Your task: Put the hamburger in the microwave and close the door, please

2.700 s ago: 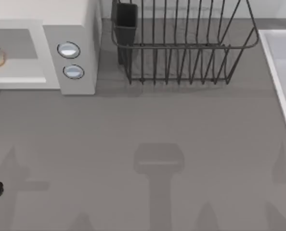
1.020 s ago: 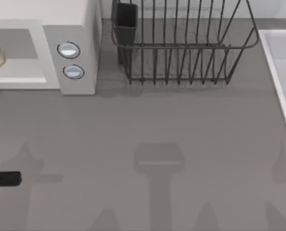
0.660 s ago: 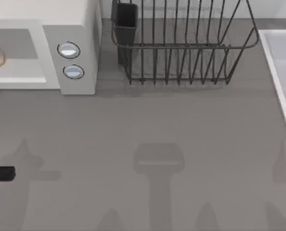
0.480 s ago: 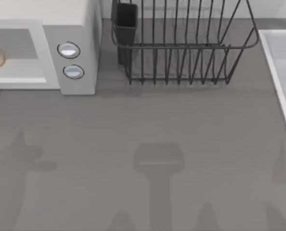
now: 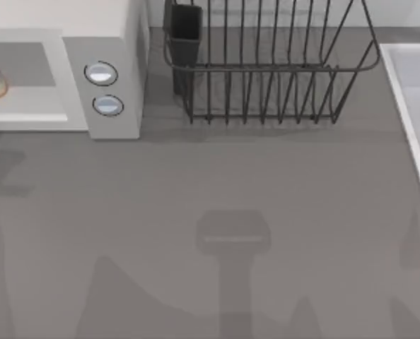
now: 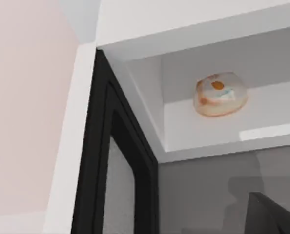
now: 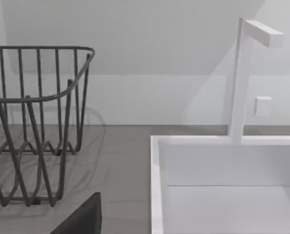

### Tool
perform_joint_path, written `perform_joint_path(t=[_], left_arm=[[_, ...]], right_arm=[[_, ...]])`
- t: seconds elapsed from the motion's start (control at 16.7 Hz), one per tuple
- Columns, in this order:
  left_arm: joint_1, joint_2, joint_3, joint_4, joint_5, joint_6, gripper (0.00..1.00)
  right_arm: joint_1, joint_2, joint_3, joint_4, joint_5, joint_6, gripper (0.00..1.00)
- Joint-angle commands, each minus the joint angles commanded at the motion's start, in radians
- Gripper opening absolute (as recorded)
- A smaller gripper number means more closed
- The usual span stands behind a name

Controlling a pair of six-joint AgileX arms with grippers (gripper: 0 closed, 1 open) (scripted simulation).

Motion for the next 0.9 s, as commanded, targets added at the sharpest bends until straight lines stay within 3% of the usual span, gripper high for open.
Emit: perform_joint_path(t=[0.24, 0.48, 0.66, 0.9], left_arm=[[0.291, 0.419, 0.266, -0.172, 0.181, 0.174, 0.00], [0.512, 0.721, 0.469, -0.281, 0.315, 0.332, 0.00], [0.615, 0.838, 0.550, -0.319, 0.393, 0.426, 0.00], [0.666, 0.877, 0.573, -0.331, 0.449, 0.488, 0.00]], right_arm=[[0.000, 0.000, 0.000, 0.000, 0.000, 0.000, 1.00], [0.000, 0.000, 0.000, 0.000, 0.000, 0.000, 1.00], [0.000, 0.000, 0.000, 0.000, 0.000, 0.000, 1.00], [0.000, 0.000, 0.000, 0.000, 0.000, 0.000, 1.00]])
